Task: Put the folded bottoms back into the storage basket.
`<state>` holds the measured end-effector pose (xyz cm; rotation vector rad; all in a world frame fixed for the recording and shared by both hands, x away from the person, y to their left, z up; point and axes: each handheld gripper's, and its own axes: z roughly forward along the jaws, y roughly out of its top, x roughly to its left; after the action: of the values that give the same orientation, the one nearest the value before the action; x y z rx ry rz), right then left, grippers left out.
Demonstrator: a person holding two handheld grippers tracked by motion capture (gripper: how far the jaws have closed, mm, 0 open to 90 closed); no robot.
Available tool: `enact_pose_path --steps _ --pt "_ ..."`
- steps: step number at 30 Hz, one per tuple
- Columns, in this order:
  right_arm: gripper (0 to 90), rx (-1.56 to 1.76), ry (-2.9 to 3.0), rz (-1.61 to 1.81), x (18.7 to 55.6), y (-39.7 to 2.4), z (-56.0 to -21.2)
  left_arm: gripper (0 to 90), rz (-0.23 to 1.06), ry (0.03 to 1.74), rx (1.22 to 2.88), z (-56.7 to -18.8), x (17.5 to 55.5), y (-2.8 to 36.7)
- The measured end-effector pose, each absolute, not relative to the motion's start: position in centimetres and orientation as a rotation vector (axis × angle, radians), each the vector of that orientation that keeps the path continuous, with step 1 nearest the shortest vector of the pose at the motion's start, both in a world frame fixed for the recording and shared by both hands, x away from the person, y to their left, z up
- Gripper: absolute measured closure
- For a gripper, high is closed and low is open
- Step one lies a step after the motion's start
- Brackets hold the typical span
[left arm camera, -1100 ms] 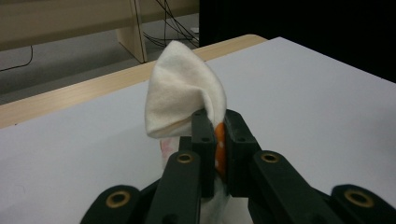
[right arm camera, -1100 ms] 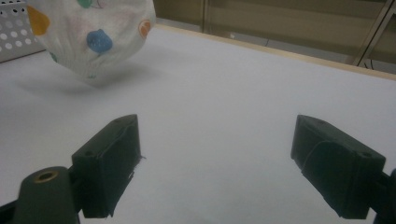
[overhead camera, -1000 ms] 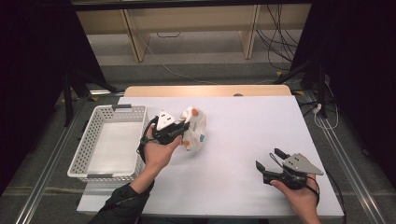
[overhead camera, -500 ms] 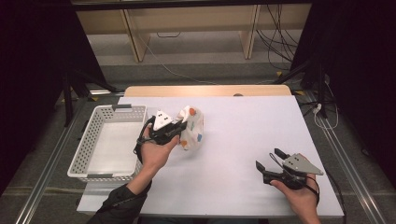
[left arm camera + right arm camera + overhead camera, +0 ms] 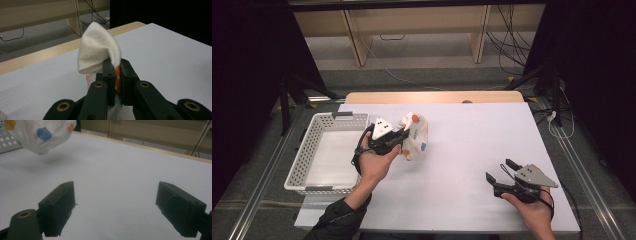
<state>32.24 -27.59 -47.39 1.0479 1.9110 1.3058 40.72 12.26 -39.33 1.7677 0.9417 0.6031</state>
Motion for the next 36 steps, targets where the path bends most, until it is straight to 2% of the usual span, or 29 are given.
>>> enact_pose_path --steps 36 --pt "16.5 1.048 1.912 1.302 32.2 -27.6 -47.4 84.0 0.632 0.958 1.752 -38.4 39.9 14.3"
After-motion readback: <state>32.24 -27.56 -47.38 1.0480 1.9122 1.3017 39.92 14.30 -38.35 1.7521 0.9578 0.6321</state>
